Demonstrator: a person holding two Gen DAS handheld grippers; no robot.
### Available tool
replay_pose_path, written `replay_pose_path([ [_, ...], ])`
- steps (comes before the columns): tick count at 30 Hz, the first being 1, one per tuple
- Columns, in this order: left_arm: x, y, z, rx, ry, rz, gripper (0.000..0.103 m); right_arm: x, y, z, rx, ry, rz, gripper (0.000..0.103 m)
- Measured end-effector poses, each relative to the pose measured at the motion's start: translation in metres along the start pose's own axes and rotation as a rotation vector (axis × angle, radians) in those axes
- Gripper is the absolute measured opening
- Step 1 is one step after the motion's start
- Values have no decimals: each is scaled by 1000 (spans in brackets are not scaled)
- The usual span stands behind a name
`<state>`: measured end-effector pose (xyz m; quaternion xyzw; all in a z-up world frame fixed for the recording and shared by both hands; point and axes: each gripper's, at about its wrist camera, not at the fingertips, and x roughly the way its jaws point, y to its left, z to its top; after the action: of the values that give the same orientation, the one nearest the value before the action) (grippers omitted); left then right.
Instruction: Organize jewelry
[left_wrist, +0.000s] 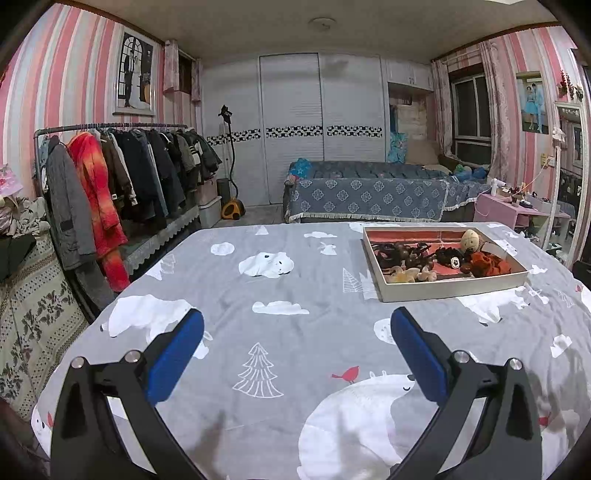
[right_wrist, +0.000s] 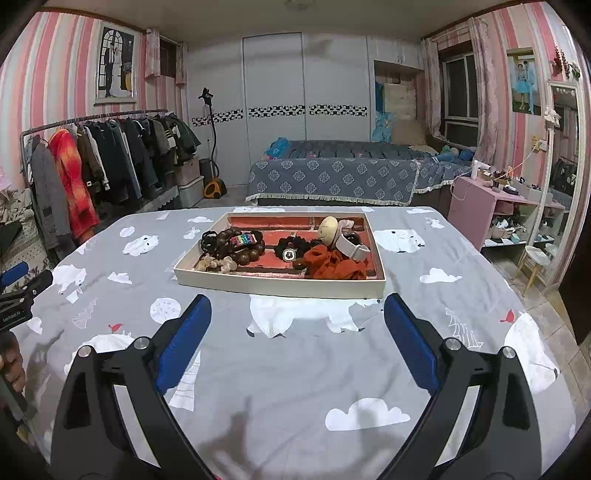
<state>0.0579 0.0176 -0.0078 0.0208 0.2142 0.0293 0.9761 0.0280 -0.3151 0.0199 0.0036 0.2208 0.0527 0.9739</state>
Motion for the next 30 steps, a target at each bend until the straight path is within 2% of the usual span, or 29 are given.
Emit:
replay_pose_path([
  [30, -9, -2, 18, 16, -35, 4, 99, 1, -4, 8, 1, -10, -3, 93],
])
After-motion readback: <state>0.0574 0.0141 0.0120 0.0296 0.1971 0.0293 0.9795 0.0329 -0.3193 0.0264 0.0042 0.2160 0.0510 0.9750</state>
